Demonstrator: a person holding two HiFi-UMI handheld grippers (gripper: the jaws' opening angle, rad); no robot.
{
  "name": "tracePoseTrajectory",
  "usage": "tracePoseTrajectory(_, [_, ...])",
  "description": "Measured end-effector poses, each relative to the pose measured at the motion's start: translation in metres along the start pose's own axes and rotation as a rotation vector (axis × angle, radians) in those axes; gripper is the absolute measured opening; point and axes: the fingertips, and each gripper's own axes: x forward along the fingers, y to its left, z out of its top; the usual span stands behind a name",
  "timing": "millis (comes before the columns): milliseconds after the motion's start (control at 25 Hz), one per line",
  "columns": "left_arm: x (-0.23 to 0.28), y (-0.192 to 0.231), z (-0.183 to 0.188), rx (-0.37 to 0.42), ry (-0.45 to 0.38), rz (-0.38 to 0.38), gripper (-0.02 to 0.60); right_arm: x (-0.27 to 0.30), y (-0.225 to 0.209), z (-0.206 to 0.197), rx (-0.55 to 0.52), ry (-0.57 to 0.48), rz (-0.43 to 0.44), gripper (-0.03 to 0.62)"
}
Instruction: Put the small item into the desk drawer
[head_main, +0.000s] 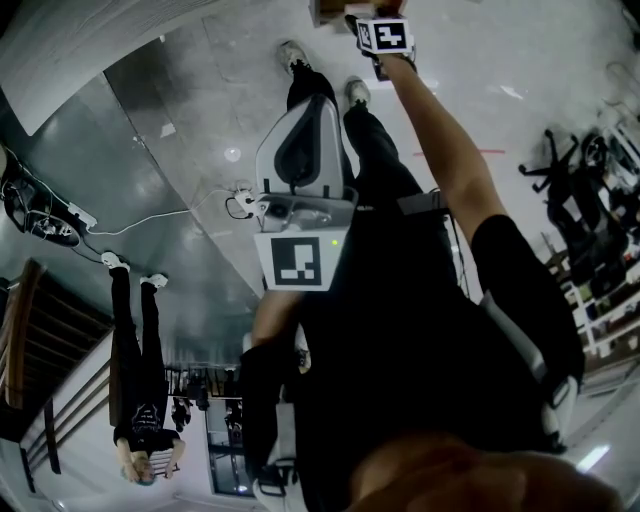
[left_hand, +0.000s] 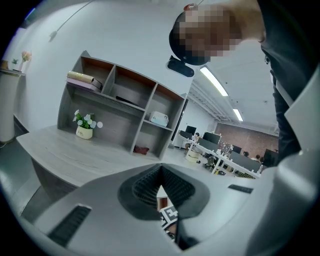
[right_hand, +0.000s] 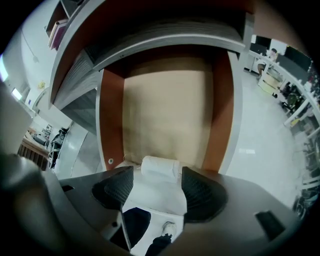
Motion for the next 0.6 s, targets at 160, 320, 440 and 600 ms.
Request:
tracePoseTrajectory(160, [-0.006, -0.006, 0.004, 0.002, -0.015, 0.002, -0.009, -0.009, 0.003, 0.002, 0.011, -0.02, 0.014, 0.299])
tracePoseTrajectory(320, [-0.013, -0.014, 0.008, 0.008, -0.025, 0.004, -0.009, -0.024, 0.003, 0.002, 0.015, -0.044, 0.014, 0.23])
tracePoseTrajectory(440, [-0.02, -0.021, 0.012, 0.016, -0.037, 0.006, -0.009, -0.035, 0.005, 0.001, 0.004, -0.056, 0.01, 0.163])
tracePoseTrajectory(600, [-0.029, -0.029, 0.021, 0.023, -0.063, 0.014, -0.009, -0.051, 0.006, -0.003, 0.009, -0.071, 0.014, 0.095])
